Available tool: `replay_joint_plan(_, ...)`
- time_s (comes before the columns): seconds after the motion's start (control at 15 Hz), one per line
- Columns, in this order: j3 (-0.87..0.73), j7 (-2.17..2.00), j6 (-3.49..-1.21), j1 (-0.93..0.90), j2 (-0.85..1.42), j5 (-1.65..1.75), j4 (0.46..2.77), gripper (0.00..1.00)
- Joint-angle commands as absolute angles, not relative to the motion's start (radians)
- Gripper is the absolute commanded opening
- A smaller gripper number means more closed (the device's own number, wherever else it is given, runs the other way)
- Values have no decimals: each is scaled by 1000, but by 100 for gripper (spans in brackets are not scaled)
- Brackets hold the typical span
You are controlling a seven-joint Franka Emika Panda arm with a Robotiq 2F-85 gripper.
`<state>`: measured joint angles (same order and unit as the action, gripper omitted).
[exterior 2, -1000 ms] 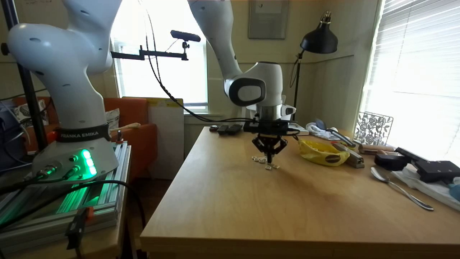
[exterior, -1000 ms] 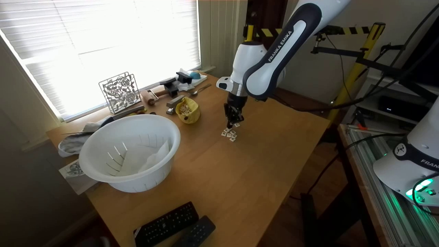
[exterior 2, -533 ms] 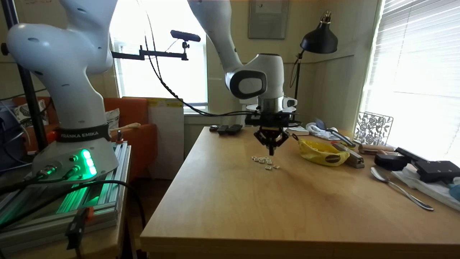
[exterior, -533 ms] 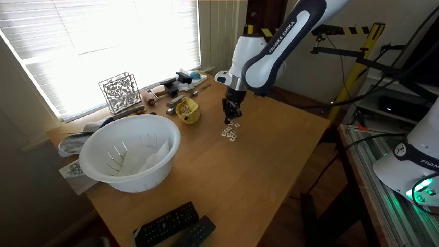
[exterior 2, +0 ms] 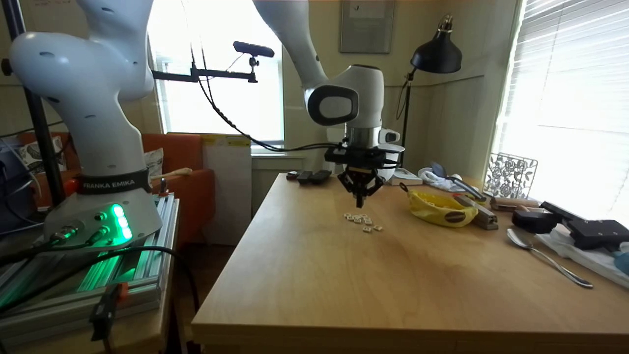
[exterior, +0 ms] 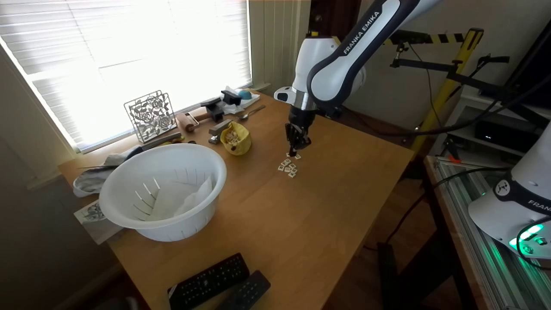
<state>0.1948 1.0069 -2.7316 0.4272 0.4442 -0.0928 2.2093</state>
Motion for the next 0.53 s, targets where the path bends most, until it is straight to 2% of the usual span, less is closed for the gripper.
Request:
replay_joint_plan(0.0, 180, 1010, -2733, 397, 404, -135, 2267, 0)
replay_joint_plan(0.47, 192, 1016, -2811, 385, 428, -154, 2298, 0)
